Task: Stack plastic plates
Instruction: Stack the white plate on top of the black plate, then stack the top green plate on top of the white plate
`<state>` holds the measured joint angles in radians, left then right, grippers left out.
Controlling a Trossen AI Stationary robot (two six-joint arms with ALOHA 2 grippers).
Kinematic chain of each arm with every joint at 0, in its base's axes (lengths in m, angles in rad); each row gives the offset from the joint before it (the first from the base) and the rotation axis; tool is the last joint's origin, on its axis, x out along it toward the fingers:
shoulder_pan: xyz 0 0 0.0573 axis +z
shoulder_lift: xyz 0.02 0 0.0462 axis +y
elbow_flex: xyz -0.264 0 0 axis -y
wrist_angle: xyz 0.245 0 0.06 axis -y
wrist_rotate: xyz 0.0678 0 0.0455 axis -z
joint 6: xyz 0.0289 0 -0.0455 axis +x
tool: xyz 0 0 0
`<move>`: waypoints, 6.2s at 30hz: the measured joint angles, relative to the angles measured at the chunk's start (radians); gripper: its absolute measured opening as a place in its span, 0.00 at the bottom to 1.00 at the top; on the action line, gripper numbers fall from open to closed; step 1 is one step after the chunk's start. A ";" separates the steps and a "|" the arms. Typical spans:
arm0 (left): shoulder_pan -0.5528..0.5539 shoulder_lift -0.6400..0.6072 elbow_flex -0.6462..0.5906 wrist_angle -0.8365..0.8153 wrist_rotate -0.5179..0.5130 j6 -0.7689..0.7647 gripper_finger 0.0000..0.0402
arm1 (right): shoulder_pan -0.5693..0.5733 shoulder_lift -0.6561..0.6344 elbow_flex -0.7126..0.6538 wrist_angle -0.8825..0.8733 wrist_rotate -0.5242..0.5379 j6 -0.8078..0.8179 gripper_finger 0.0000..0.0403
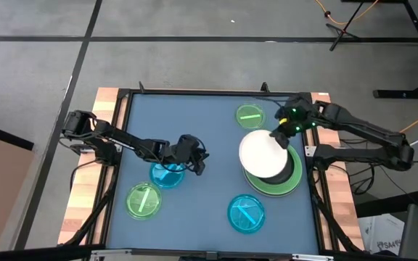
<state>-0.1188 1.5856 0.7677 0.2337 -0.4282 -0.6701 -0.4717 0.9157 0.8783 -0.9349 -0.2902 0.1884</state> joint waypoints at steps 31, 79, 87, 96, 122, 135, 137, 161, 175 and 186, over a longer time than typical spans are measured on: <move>0.000 0.001 0.000 0.000 0.000 0.000 0.27 | 0.000 -0.008 -0.205 -0.059 0.178 -0.038 0.01; 0.000 0.002 0.000 0.000 0.000 0.000 0.27 | 0.000 0.180 -0.204 -0.062 0.186 -0.037 0.26; 0.000 0.002 0.000 0.000 0.000 0.000 0.27 | 0.000 0.180 -0.196 -0.068 0.185 -0.037 0.26; 0.000 0.002 0.000 0.000 -0.001 -0.004 0.27 | 0.000 0.180 -0.058 -0.115 0.191 -0.037 0.26; 0.001 0.002 0.000 0.000 -0.001 -0.004 0.27 | -0.247 0.313 0.092 0.292 0.326 -0.038 0.26; 0.001 0.002 0.000 0.000 -0.001 -0.004 0.27 | -0.457 0.555 0.092 0.375 0.201 -0.037 0.26; 0.001 0.002 0.000 0.000 -0.001 -0.004 0.27 | -0.472 0.589 0.092 0.374 0.192 -0.037 0.26; 0.000 0.002 0.000 0.000 -0.001 -0.004 0.27 | -0.478 0.791 0.092 0.466 0.166 -0.041 0.26; 0.000 0.002 0.000 0.000 -0.001 -0.004 0.27 | -0.478 0.835 0.092 0.467 0.135 -0.042 0.26; 0.000 0.002 0.000 0.000 -0.001 -0.004 0.27 | -0.478 0.835 0.092 0.465 0.087 -0.042 0.26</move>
<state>-0.1184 1.5871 0.7676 0.2337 -0.4290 -0.6736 -0.9497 1.7504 0.9699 -0.4704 -0.2037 0.1465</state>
